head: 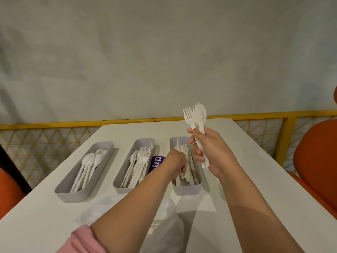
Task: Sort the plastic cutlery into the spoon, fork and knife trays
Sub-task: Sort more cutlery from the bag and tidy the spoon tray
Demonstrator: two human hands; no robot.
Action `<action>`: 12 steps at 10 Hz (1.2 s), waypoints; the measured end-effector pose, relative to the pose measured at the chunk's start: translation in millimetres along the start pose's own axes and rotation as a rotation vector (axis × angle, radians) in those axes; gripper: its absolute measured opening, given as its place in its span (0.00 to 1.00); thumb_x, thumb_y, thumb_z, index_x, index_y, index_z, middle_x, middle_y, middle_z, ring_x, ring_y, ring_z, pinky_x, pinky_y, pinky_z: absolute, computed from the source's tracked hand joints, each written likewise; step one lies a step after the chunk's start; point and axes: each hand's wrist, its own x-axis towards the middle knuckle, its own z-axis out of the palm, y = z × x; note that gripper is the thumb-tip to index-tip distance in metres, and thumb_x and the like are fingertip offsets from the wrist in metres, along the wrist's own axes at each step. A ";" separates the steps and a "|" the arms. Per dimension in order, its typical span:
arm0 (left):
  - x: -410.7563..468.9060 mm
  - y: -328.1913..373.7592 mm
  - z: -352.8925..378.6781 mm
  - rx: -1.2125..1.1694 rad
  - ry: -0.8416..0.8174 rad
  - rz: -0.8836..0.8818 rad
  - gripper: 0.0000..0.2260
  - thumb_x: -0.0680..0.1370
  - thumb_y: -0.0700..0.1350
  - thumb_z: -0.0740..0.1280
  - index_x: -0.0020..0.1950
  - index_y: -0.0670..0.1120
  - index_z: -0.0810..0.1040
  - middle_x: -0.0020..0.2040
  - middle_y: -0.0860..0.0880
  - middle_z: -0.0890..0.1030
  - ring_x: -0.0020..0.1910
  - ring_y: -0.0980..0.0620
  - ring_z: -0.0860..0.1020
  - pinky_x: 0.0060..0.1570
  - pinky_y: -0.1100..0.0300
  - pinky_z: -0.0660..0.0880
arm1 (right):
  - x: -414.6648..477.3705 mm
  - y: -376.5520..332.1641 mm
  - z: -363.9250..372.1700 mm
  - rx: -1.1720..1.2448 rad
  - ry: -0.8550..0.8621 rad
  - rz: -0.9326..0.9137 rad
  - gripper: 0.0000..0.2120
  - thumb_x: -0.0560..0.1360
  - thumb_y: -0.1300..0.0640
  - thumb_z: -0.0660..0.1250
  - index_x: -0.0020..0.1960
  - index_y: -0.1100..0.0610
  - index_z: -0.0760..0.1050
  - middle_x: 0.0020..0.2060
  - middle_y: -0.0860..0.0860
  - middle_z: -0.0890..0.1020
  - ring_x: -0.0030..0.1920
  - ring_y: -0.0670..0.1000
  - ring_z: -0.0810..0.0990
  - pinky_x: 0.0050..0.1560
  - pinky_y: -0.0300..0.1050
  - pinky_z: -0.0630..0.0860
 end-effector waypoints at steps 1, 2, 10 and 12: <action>1.2 -3.3 13.8 0.190 -0.047 0.023 0.15 0.80 0.36 0.55 0.64 0.31 0.70 0.38 0.45 0.75 0.36 0.49 0.74 0.30 0.65 0.72 | 1.7 -1.8 -3.8 0.018 0.020 0.000 0.09 0.80 0.57 0.58 0.56 0.57 0.74 0.35 0.52 0.73 0.25 0.45 0.64 0.19 0.34 0.62; -6.9 -6.0 22.5 0.436 -0.029 0.038 0.11 0.80 0.34 0.54 0.40 0.38 0.73 0.38 0.44 0.74 0.40 0.46 0.74 0.32 0.64 0.65 | 2.9 -1.6 -5.0 0.005 0.038 -0.001 0.10 0.80 0.56 0.58 0.58 0.57 0.73 0.35 0.52 0.74 0.24 0.45 0.65 0.19 0.34 0.64; -38.4 27.6 -22.6 -0.222 0.047 0.363 0.22 0.81 0.57 0.52 0.48 0.45 0.79 0.40 0.46 0.81 0.38 0.51 0.78 0.40 0.59 0.76 | -3.1 3.2 4.9 -0.028 -0.149 0.065 0.09 0.81 0.56 0.55 0.54 0.57 0.73 0.27 0.50 0.70 0.21 0.43 0.64 0.19 0.34 0.60; -45.9 29.1 -23.0 -0.113 0.061 0.377 0.15 0.76 0.57 0.65 0.45 0.44 0.78 0.38 0.45 0.79 0.37 0.51 0.78 0.44 0.58 0.78 | -5.1 5.5 11.8 -0.150 -0.164 0.081 0.10 0.82 0.53 0.53 0.55 0.56 0.71 0.27 0.50 0.67 0.22 0.43 0.62 0.20 0.35 0.59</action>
